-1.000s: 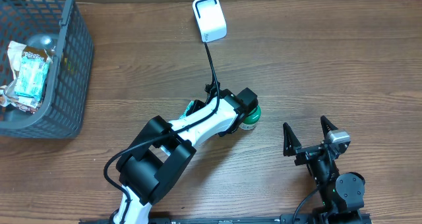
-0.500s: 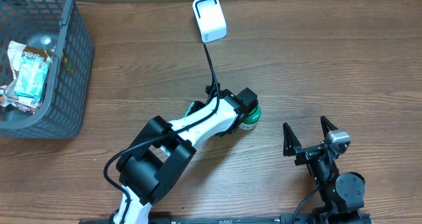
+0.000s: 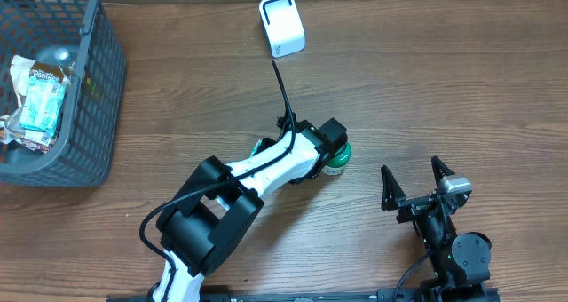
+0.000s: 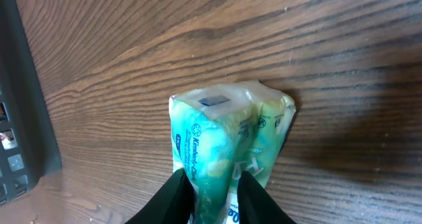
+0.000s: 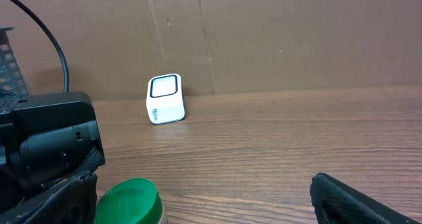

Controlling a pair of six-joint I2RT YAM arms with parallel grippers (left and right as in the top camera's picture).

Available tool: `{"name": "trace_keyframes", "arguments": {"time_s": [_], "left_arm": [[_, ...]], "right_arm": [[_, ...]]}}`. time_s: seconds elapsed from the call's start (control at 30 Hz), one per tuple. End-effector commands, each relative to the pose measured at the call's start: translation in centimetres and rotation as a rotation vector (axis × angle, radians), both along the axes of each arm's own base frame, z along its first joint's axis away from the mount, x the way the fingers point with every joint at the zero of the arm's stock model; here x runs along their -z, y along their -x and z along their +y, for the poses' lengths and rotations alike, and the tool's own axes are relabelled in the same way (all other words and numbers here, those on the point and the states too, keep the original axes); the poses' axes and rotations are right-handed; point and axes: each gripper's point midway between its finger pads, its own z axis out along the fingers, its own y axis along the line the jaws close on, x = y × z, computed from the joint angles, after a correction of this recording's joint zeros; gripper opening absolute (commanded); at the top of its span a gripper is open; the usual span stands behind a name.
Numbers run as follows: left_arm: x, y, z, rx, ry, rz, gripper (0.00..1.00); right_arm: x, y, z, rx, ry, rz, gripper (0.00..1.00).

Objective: Scan the item barcode
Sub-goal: 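Lift the tissue pack and hold it near the green jar, then lower the green tissue pack onto the table beside the jar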

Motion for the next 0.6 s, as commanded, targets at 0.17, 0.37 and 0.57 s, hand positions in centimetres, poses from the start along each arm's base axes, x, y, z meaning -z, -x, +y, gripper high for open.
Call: {"name": "trace_keyframes", "arguments": {"time_s": [0.17, 0.37, 0.57], "left_arm": [[-3.1, -1.2, -1.8, -0.021, 0.087, -0.061, 0.27], [-3.3, -1.4, -2.4, -0.030, 0.130, -0.051, 0.56], [-3.9, -1.6, -3.0, -0.016, 0.190, 0.029, 0.73]], "right_arm": [[0.2, 0.0, 0.0, 0.001, 0.003, -0.004, 1.00], [0.2, 0.0, 0.0, 0.001, 0.003, -0.004, 1.00], [0.2, 0.0, 0.0, 0.002, 0.003, -0.004, 1.00]]}}
